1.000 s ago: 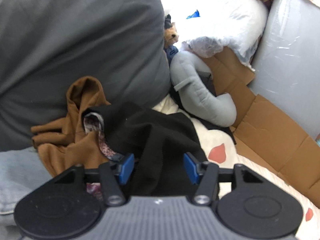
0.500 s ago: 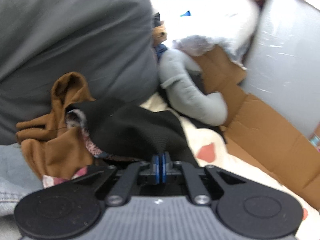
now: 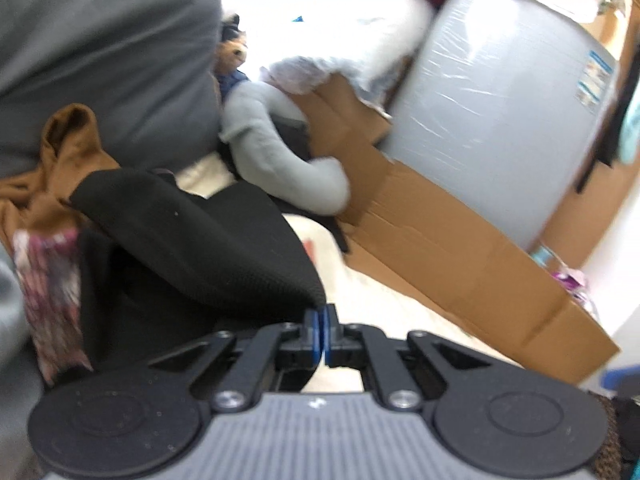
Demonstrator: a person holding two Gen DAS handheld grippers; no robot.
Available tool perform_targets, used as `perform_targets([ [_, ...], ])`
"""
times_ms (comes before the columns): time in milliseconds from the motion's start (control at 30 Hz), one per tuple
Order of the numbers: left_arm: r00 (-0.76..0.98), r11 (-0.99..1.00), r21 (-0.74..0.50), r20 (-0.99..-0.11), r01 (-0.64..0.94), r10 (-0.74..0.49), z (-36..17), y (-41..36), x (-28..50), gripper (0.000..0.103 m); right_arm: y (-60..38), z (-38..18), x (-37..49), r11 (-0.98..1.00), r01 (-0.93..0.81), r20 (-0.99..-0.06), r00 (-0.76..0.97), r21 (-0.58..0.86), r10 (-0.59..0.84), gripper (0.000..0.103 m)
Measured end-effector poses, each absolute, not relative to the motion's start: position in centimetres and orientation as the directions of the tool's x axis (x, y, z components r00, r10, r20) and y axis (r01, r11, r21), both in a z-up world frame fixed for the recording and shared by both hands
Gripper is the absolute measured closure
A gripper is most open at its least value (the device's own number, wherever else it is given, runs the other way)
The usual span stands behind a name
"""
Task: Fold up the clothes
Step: 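Close the left gripper on the black garment's edge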
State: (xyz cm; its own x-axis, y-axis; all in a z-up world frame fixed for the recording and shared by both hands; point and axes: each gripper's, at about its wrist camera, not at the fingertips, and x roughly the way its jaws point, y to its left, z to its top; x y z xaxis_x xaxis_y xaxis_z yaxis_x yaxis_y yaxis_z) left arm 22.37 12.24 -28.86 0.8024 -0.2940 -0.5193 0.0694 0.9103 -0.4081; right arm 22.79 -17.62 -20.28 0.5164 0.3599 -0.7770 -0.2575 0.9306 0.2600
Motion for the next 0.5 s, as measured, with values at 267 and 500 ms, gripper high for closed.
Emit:
perform_targets([
  [267, 0.752, 0.884, -0.436, -0.523, 0.168, -0.401, -29.7, 8.0, 19.7, 0.101, -17.5, -21.2, 22.7, 0.923, -0.266, -0.781, 0.497, 0.277, 0.378, 0.026],
  [500, 0.686, 0.852, -0.475, -0.544, 0.223, -0.483, -31.4, 4.9, 18.2, 0.101, -18.5, -22.6, 22.7, 0.924, -0.237, -0.785, 0.488, 0.301, 0.382, 0.026],
])
